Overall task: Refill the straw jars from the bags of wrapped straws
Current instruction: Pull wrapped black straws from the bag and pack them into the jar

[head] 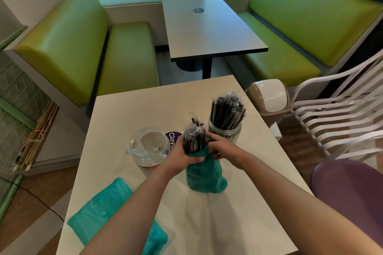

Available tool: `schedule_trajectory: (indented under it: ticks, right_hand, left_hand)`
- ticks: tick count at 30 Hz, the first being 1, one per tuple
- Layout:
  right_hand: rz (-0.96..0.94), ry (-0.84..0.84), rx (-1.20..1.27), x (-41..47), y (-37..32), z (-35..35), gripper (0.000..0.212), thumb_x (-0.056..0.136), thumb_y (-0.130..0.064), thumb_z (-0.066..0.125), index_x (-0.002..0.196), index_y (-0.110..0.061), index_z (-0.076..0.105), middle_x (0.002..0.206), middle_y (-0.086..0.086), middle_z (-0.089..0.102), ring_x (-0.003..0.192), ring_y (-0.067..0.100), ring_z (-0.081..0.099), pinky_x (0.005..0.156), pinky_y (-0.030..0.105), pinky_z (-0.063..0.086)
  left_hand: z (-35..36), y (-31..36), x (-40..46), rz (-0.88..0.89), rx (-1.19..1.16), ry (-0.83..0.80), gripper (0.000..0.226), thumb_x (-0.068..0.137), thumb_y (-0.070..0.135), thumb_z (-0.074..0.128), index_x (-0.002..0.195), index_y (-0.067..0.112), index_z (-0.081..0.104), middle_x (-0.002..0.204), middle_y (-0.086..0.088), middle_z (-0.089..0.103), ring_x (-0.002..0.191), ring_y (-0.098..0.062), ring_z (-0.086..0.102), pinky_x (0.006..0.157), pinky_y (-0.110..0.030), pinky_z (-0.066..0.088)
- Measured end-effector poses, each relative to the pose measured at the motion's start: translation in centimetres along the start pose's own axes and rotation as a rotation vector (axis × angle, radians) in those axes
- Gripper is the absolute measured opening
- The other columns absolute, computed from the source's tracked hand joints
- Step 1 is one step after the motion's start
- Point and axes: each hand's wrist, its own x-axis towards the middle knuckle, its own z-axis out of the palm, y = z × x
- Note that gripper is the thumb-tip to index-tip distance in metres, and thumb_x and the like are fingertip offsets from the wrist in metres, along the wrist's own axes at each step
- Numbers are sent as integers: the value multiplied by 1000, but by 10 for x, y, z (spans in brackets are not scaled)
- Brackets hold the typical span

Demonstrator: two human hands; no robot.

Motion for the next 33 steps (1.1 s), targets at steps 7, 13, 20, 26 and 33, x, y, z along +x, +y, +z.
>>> schedule_trajectory:
  ticks: [7,13,20,26,33]
  right_hand:
    - [-14,47,45,0,0,0,64,84,-1,54,141,-26,38,125,0,55,80,16,56,63,27,49]
    - [-46,-18,36,-2,-6,-4,76,82,7,48,146,-30,29,134,-8,44,82,17,57,60,27,48]
    - [5,-31,3,-4,-10,-10,53,84,0,53,130,-27,50,90,7,55,64,13,46,55,25,42]
    - [-71,36,16,-13,-7,-9,35,87,-18,66,120,-29,59,91,-2,62,74,12,51,60,22,42]
    - [-191,219,129,-13,-2,-4,28,88,-12,70,115,-9,68,84,-7,69,55,-11,59,50,9,42]
  left_hand:
    - [1,0,0,-27,-31,-45,80,72,-5,80,140,15,42,124,-6,63,119,-22,58,89,-24,52]
    - [1,4,-4,-32,-41,-65,77,74,-15,73,139,10,42,113,0,63,102,-11,59,70,-9,52]
    - [0,3,-4,-22,-75,-52,77,72,-12,76,139,12,46,121,-6,64,113,-19,60,71,-12,53]
    - [1,1,0,43,-103,49,72,72,-4,81,133,14,48,118,-2,66,109,-12,62,75,-13,53]
    - [3,-3,-1,61,-110,131,76,63,8,91,127,15,51,117,1,68,108,-10,64,78,-14,53]
